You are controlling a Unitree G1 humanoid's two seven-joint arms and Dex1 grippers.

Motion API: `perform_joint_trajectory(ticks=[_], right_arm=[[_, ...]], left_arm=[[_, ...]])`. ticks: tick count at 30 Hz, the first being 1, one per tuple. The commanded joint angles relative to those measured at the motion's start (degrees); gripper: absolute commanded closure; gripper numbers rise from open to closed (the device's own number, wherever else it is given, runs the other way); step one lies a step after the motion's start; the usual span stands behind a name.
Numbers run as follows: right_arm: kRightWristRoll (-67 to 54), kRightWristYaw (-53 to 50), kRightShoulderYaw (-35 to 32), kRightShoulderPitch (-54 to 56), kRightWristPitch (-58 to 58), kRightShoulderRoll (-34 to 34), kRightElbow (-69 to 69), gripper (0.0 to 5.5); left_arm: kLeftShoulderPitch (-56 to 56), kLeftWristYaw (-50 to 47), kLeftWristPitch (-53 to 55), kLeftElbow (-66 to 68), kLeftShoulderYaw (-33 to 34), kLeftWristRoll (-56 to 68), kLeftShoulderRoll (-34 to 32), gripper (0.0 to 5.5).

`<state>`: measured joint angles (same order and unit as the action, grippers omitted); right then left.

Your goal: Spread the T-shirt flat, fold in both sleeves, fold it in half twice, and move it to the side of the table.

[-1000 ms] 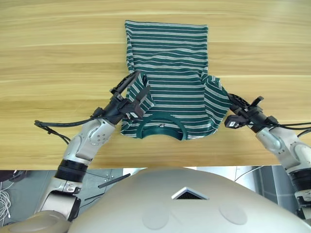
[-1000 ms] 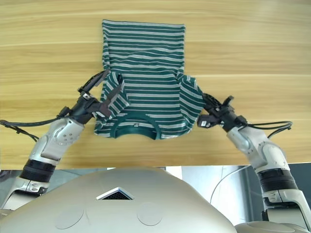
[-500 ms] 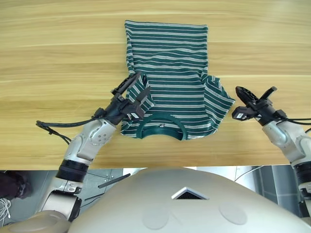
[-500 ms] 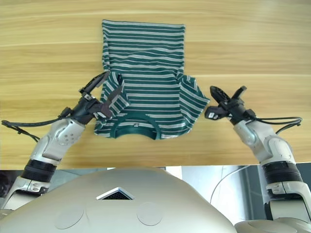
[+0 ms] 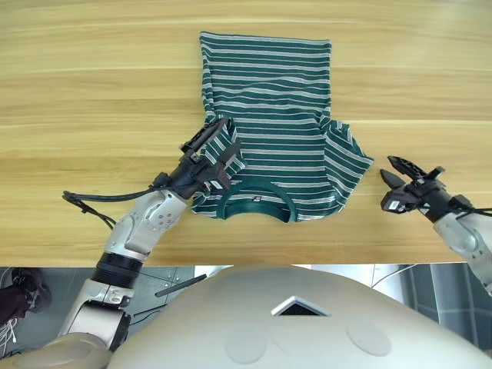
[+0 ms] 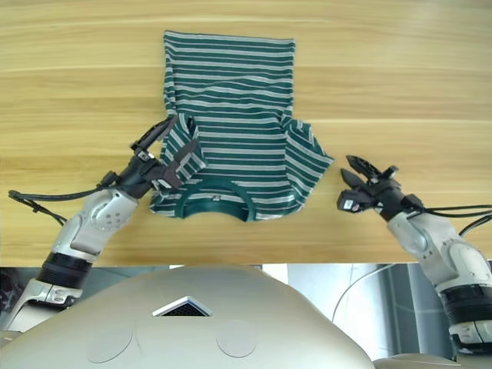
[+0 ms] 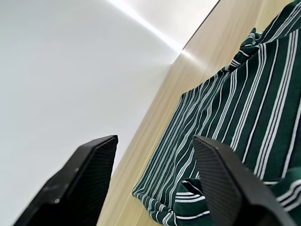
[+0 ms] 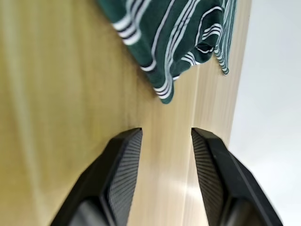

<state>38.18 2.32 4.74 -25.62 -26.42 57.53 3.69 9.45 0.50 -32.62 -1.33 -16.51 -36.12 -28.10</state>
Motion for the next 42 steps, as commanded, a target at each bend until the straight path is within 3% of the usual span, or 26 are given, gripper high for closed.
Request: perform_joint_trajectory(ticks=[1, 7, 22, 26, 30, 38, 42], right_arm=[[1.32, 6.31, 3.59, -4.06, 0.8, 0.21, -0.05, 3.55], [4.23, 4.04, 8.86, 2.55, -0.56, -3.88, 3.6, 3.55], [6.36, -0.19, 12.09, 9.18, -0.32, -6.63, 7.71, 3.55], [5.98, -0.34, 12.59, 9.71, -0.3, -6.72, 8.42, 4.36], [5.88, -0.73, 12.68, 10.74, -0.04, -7.27, 9.79, 4.8], [6.64, -2.57, 13.01, 13.59, 0.16, -8.09, 13.36, 5.49], [7.05, -2.65, 13.56, 13.47, -0.29, -8.07, 12.88, 5.49]], left_arm=[[-0.22, -0.06, -0.3, 0.69, 0.23, -0.23, -0.36, 2.51], [-0.5, -0.13, -0.33, 0.95, -0.1, -0.43, -0.04, 2.51], [-1.4, -0.55, -0.43, 2.3, -0.77, -1.32, 0.93, 2.51], [-1.25, -0.62, -0.6, 2.17, -0.58, -1.34, 0.91, 2.51], [-1.17, -0.71, -0.67, 2.25, -0.48, -1.27, 0.89, 2.51], [-0.91, -1.06, -0.69, 2.4, -0.65, -1.26, 1.2, 2.51], [-0.75, -1.06, -0.56, 1.97, -0.84, -1.34, 1.19, 2.51]])
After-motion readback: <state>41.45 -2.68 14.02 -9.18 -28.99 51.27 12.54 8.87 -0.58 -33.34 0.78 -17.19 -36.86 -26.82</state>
